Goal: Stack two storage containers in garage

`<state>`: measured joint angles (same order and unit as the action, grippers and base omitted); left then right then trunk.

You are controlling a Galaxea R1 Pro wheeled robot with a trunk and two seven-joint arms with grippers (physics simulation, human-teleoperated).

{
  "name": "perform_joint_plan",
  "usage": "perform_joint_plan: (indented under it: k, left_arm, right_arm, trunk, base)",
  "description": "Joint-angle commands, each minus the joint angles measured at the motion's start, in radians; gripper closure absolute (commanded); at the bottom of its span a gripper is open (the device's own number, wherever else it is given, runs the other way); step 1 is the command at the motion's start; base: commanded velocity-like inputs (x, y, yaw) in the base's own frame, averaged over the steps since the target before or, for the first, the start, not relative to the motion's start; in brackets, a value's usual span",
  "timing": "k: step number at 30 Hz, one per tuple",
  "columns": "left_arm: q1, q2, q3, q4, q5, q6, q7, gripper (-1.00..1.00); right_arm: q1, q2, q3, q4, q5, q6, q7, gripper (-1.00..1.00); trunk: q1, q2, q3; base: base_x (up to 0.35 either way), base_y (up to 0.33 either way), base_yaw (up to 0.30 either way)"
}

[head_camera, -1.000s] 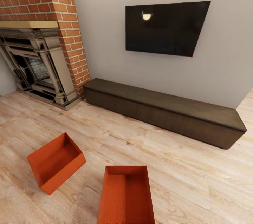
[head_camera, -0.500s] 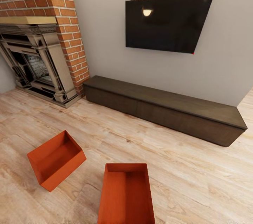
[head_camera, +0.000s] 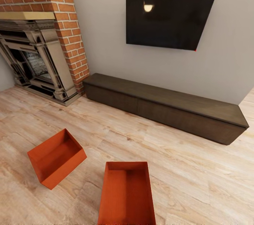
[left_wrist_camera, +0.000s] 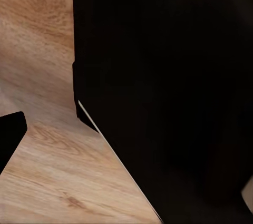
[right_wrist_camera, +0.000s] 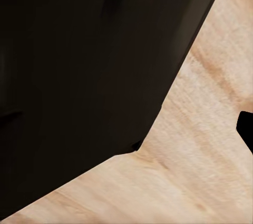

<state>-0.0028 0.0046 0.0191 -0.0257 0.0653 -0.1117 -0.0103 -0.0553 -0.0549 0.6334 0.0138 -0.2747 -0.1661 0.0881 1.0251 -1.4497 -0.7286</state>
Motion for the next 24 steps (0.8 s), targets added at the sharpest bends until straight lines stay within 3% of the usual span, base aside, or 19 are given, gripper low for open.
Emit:
perform_joint_plan:
  k: [1,24]
  left_arm:
    - [0.000,0.000,0.001,0.001,0.007,-0.003,-0.001,-1.00]
    - [0.000,0.000,0.001,0.001,0.007,-0.003,-0.002,-1.00]
  right_arm:
    - [-0.001,0.000,0.006,0.002,-0.011,-0.004,0.005,-1.00]
    - [0.000,0.001,0.006,0.002,-0.011,-0.004,0.005,-1.00]
  trunk:
    - [0.000,0.000,-0.002]
    - [0.000,0.000,-0.039]
  base:
    - [0.000,0.000,0.000]
    - [0.000,0.000,0.000]
